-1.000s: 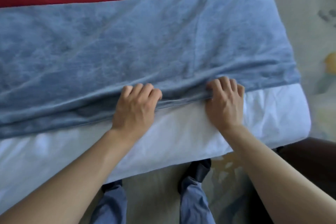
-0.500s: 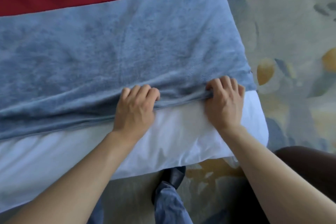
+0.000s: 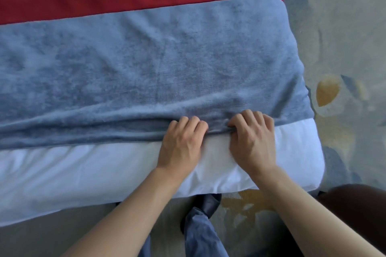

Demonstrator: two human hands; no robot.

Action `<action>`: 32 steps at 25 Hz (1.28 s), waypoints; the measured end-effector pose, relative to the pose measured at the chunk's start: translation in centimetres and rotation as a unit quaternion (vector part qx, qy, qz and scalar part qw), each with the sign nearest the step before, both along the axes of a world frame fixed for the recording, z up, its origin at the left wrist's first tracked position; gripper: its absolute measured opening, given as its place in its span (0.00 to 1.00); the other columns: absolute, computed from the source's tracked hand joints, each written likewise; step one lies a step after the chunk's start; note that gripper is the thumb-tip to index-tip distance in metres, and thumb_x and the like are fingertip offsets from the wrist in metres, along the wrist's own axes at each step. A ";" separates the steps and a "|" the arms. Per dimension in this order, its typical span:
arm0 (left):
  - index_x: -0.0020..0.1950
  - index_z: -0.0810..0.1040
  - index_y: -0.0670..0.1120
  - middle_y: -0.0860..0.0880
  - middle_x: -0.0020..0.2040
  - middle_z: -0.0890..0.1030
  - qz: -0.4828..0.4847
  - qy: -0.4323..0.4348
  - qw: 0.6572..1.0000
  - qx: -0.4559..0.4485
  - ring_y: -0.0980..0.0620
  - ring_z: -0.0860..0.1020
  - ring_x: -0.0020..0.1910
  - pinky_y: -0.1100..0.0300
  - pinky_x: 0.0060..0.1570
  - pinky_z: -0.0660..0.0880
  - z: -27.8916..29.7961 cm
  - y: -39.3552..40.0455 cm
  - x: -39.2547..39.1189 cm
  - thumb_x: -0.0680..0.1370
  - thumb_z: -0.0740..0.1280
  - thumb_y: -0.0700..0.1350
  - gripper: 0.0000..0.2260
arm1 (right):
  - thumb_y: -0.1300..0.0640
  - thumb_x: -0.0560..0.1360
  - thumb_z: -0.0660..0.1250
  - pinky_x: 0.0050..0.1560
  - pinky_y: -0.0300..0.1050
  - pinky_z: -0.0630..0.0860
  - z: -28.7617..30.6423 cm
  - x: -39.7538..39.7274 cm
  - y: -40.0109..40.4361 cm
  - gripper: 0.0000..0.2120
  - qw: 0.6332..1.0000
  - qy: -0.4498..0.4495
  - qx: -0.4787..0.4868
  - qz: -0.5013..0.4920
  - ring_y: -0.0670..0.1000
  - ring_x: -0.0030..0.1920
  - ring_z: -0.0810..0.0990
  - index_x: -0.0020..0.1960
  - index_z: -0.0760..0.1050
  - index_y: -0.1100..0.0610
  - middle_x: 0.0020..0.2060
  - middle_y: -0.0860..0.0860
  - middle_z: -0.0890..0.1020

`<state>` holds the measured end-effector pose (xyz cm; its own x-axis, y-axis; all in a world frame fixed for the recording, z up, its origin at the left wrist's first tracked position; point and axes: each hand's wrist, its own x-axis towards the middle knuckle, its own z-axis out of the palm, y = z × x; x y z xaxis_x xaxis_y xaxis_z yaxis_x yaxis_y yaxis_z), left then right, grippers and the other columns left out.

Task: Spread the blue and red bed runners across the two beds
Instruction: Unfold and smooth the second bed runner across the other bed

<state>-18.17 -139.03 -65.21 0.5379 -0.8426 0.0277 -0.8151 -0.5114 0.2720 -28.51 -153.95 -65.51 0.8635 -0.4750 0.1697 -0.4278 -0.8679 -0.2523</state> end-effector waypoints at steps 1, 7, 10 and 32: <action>0.48 0.77 0.47 0.49 0.44 0.76 -0.014 0.018 1.000 -0.010 0.45 0.74 0.43 0.51 0.42 0.69 0.2 0.7 0.2 0.76 0.66 0.41 0.03 | 0.65 0.69 0.64 0.51 0.51 0.68 0.3 0.4 1.1 0.06 1.000 -0.003 0.009 0.020 0.57 0.41 0.74 0.42 0.76 0.56 0.39 0.51 0.76; 0.55 0.78 0.46 0.47 0.53 0.77 0.067 -0.014 0.995 -0.072 0.44 0.74 0.52 0.49 0.49 0.69 1.9 10.1 10.0 0.71 0.72 0.44 0.14 | 0.62 0.72 0.69 0.58 0.50 0.67 2.1 7.5 7.3 0.12 0.995 -0.029 0.039 0.089 0.54 0.50 0.74 0.55 0.78 0.56 0.50 0.52 0.79; 0.52 0.76 0.46 0.45 0.50 0.76 0.101 -0.052 0.993 -0.022 0.42 0.72 0.49 0.47 0.46 0.66 1.7 15.9 14.9 0.67 0.75 0.42 0.15 | 0.63 0.70 0.71 0.56 0.52 0.69 2.5 11.8 10.5 0.13 0.995 -0.006 0.022 0.093 0.58 0.49 0.77 0.55 0.80 0.58 0.49 0.54 0.80; 0.42 0.80 0.44 0.47 0.38 0.79 0.009 -0.009 0.997 -0.082 0.43 0.76 0.39 0.49 0.45 0.75 -2.0 27.2 20.7 0.76 0.69 0.37 0.04 | 0.63 0.77 0.64 0.42 0.52 0.67 -0.3 17.5 21.0 0.08 0.989 0.042 -0.043 0.137 0.60 0.39 0.75 0.40 0.77 0.59 0.37 0.54 0.77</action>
<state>2.56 -111.81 -67.16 0.5507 -0.8163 0.1745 -0.8119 -0.4752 0.3392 -10.98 -132.98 -65.82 0.9705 -0.2086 0.1213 -0.1905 -0.9708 -0.1456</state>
